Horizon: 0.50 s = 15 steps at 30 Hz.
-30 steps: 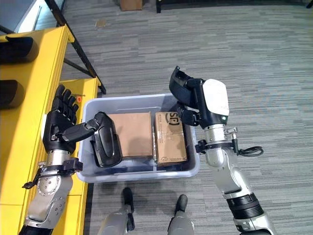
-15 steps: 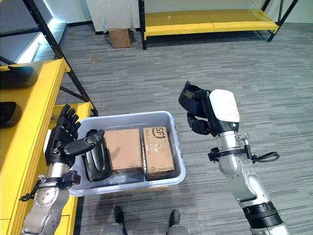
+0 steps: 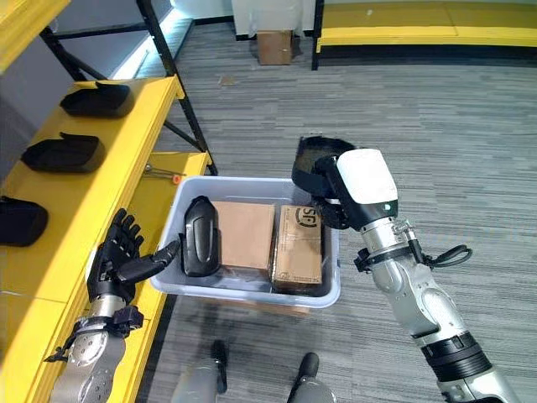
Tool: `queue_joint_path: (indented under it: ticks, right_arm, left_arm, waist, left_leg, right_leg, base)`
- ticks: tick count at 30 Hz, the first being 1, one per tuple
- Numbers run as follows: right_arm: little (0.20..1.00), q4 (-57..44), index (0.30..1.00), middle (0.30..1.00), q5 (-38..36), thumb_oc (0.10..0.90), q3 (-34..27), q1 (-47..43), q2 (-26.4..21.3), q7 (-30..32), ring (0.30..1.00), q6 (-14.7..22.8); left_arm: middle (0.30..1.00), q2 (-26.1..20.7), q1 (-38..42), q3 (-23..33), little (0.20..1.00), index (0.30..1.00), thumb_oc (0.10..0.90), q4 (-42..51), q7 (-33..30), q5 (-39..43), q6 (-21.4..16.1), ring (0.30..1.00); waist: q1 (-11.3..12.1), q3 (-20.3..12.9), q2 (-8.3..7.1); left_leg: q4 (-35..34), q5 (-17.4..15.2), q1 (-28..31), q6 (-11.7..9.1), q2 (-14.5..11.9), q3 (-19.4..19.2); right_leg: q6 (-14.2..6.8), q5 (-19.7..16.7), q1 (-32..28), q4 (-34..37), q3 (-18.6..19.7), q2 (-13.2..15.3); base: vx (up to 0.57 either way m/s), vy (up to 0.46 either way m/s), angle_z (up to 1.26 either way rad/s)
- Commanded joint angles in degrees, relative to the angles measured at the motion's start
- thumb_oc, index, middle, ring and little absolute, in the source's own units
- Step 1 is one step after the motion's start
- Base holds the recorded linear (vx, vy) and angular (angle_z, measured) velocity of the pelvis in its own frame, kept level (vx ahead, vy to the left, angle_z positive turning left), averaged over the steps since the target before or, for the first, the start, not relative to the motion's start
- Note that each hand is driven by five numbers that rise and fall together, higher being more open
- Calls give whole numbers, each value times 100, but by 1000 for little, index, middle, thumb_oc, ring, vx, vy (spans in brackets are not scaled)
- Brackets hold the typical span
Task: Move parts from the plastic box to the shelf.
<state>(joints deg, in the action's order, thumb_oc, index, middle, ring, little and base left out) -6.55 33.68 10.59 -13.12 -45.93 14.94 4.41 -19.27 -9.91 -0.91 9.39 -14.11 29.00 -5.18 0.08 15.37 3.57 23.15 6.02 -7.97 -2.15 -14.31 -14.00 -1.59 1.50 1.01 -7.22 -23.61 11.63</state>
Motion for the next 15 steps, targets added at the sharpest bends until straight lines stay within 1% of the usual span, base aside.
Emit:
queue_joint_path:
  ticks: [1,2,3,4,5,6,7,8,11,12,13,14,15]
  right_arm:
    - [300,-429,300,300,162,400,-683,-425,-77,718,300,167]
    - [300,-471,300,300,160,400,-740,-350,-85,707,300,167]
    - [300,-508,300,300,180,400,-1072,-107,-161,790,300,131]
    - [300,-497,300,300,234,400,-1256,15,-213,856,300,104]
    - [300,-500,300,300,258,400,-1383,159,-216,882,300,79]
    - [300,-509,300,300,289,400,-1432,198,-204,882,300,75]
    - [300,-544,300,300,326,400,-1459,216,-164,871,300,70]
    - [300,-519,300,300,344,400,-1466,241,-121,869,300,60]
    - [300,-654,300,300,419,400,-1560,277,-45,836,300,100]
    - [300,-667,300,300,422,400,-1574,291,-35,829,300,100]
    - [300,-768,300,300,632,400,-1643,392,-10,743,300,75]
    - [300,-772,300,300,633,400,-1646,397,-8,740,300,74]
    - [300,-811,300,300,669,400,-1668,397,23,734,300,71]
  left_arm:
    - [1000,-424,529,47,1000,1000,900,707,85,-37,-588,1000]
    - [1000,-425,529,12,1000,1000,900,708,82,-40,-586,1000]
    - [1000,-426,593,14,1000,1000,900,748,141,-36,-562,1000]
    - [1000,-455,609,59,1000,1000,900,740,152,-49,-563,1000]
    - [1000,-454,587,44,1000,1000,900,752,210,-13,-575,1000]
    - [1000,-481,550,52,1000,1000,900,742,226,-28,-587,1000]
    - [1000,-499,497,109,1000,1000,900,725,213,-33,-605,1000]
    - [1000,-504,484,130,1000,1000,900,722,224,-48,-614,1000]
    - [1000,-532,439,159,1000,1000,900,722,263,-85,-598,1000]
    - [1000,-539,436,159,1000,1000,900,729,264,-85,-595,1000]
    - [1000,-494,331,230,1000,1000,900,736,293,-104,-601,1000]
    - [1000,-495,328,229,1000,1000,900,738,293,-105,-600,1000]
    - [1000,-472,294,249,1000,1000,900,756,301,-110,-595,1000]
  waist:
    - [-245,-710,-178]
    - [-239,-717,-171]
    - [-388,-781,-56]
    - [-480,-810,-4]
    - [-473,-845,71]
    - [-448,-854,131]
    - [-427,-873,179]
    - [-407,-893,194]
    - [-333,-862,124]
    - [-338,-865,109]
    - [-251,-878,36]
    - [-250,-877,32]
    - [-212,-882,4]
  left_leg:
    - [-1143,257,1361,-865,-786,-144]
    - [-1179,263,1382,-862,-779,-129]
    - [-1558,69,1409,-915,-750,-516]
    - [-1756,79,1447,-988,-854,-908]
    - [-1977,91,1516,-1017,-822,-994]
    - [-2083,41,1545,-1026,-785,-1000]
    - [-2213,-187,1584,-977,-692,-981]
    - [-2260,-348,1599,-915,-611,-961]
    - [-2208,-520,1494,-762,-395,-1007]
    - [-2209,-525,1488,-746,-374,-1000]
    - [-2456,-601,1552,-630,-74,-996]
    - [-2467,-597,1560,-625,-65,-999]
    - [-2548,-614,1573,-590,51,-980]
  right_leg:
    - [-162,535,-12,421,-181,-640]
    - [-174,537,-34,423,-208,-635]
    - [-285,451,5,387,-473,-497]
    - [-314,389,45,349,-649,-387]
    - [-360,351,18,367,-736,-342]
    - [-393,322,-1,350,-764,-327]
    - [-453,269,11,312,-750,-275]
    - [-474,226,7,306,-741,-222]
    - [-596,-14,-12,230,-825,77]
    - [-611,-28,-11,231,-830,99]
    - [-781,-292,-81,322,-916,340]
    - [-786,-298,-85,326,-915,346]
    - [-837,-390,-110,368,-938,416]
  base:
    - [30,71,133]
    - [-71,136,128]
    - [-109,191,107]
    - [-104,246,99]
    - [-50,201,87]
    - [-10,203,87]
    - [-18,210,52]
    - [-23,243,43]
    - [-36,195,39]
    - [-27,321,52]
    - [-10,252,36]
    - [-16,309,35]
    - [-25,188,14]
